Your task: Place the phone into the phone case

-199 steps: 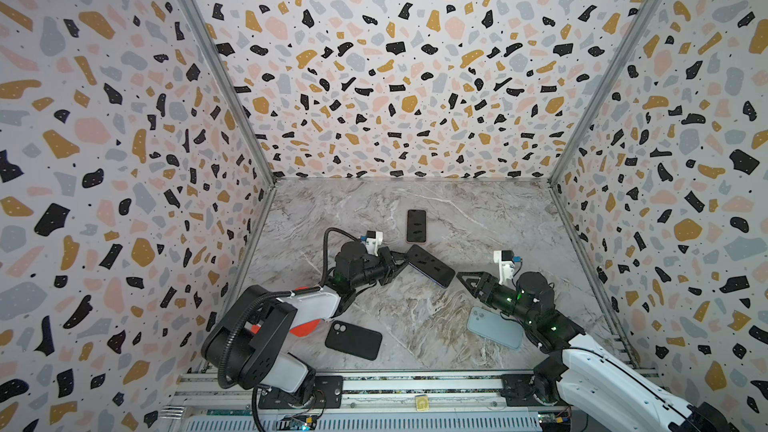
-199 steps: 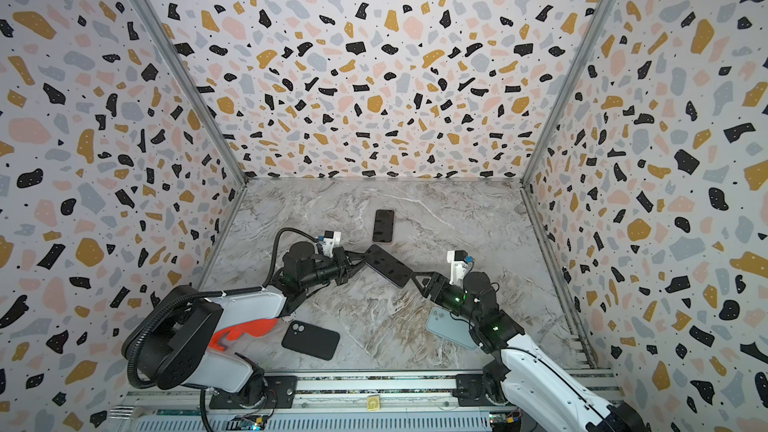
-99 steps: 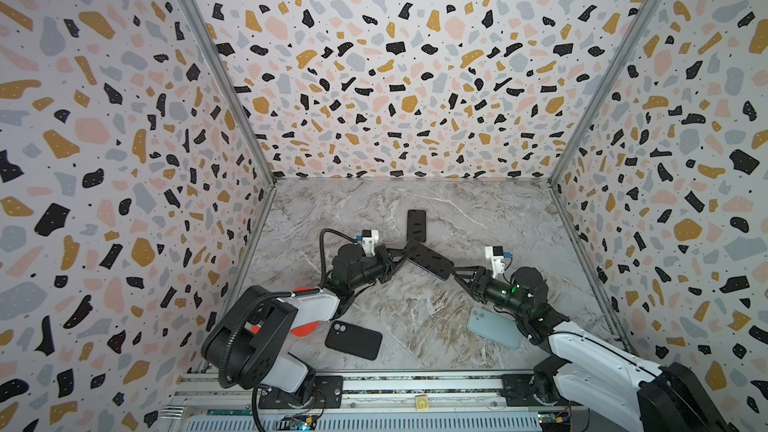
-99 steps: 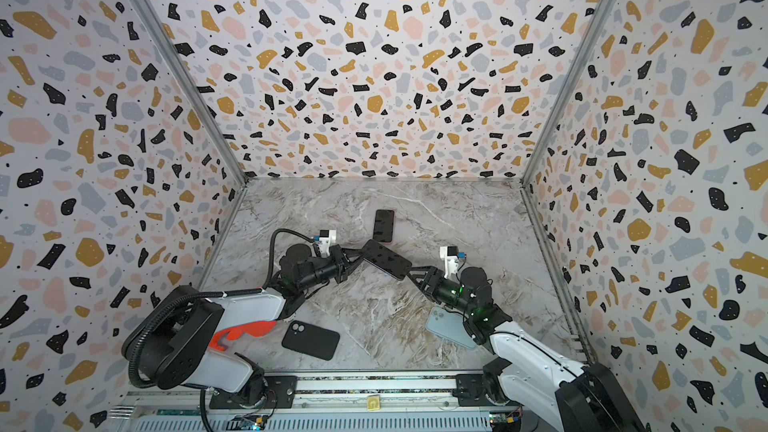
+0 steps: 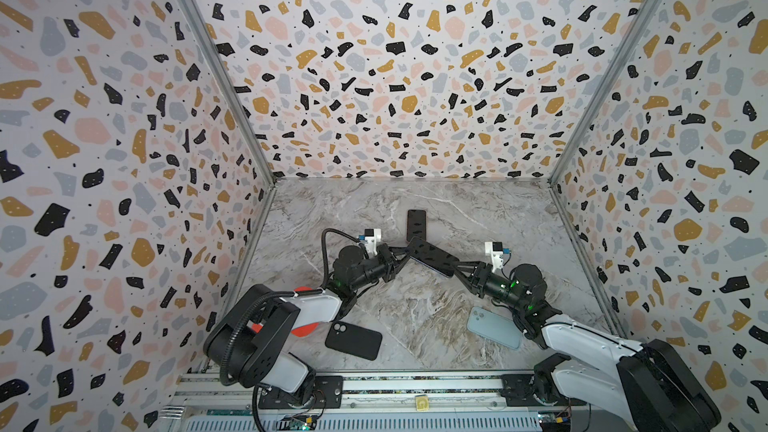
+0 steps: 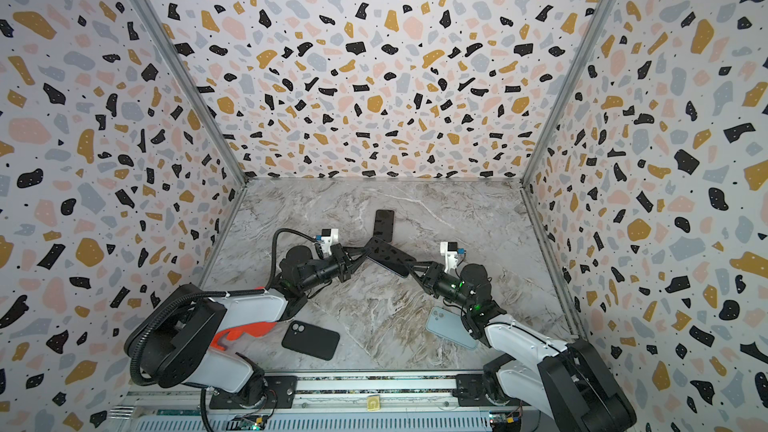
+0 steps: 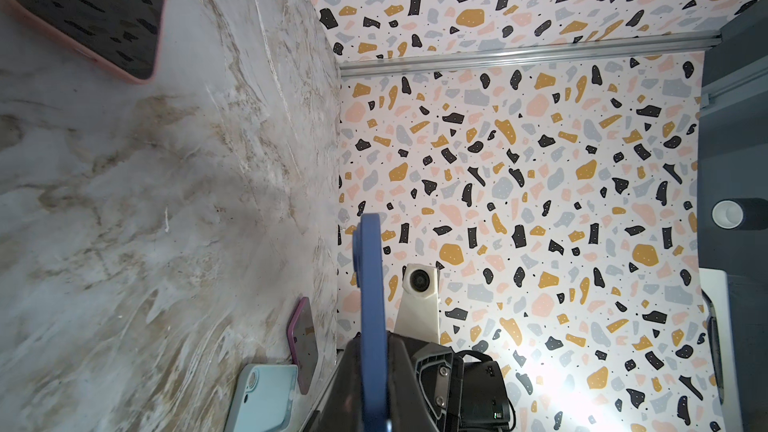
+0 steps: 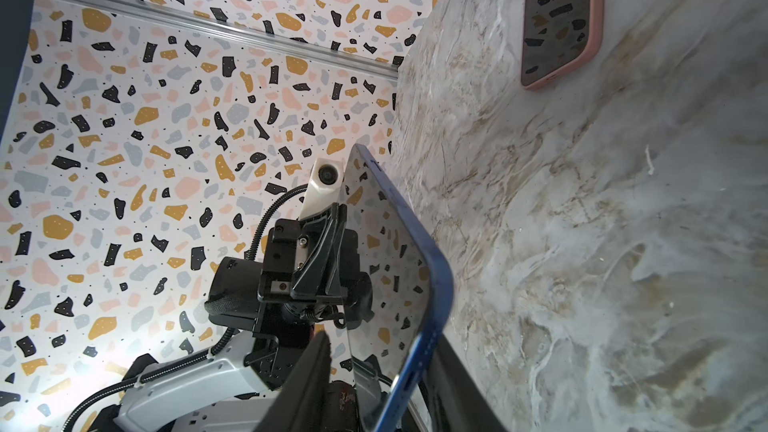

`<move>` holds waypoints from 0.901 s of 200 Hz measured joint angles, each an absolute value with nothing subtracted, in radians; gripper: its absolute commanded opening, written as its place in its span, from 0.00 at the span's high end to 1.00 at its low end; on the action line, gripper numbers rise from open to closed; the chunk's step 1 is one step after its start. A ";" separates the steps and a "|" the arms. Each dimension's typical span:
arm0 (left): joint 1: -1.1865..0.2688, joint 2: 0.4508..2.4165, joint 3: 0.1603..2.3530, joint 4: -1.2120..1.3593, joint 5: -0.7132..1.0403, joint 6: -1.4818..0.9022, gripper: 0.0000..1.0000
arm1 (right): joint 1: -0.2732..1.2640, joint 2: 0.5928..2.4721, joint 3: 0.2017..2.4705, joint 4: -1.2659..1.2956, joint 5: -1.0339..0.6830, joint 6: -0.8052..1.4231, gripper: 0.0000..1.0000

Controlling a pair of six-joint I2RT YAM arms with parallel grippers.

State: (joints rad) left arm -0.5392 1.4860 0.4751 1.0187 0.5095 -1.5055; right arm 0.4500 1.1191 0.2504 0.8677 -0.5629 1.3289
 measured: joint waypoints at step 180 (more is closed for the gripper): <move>-0.546 1.388 0.543 0.565 0.480 -1.311 0.11 | 0.411 1.171 0.248 0.923 -0.585 1.357 1.00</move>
State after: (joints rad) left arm -0.5465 1.3884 0.5430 0.5652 0.4797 -1.3113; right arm 0.4110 1.1713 0.2478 0.9234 -0.5846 1.3567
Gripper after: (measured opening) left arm 0.847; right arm 0.110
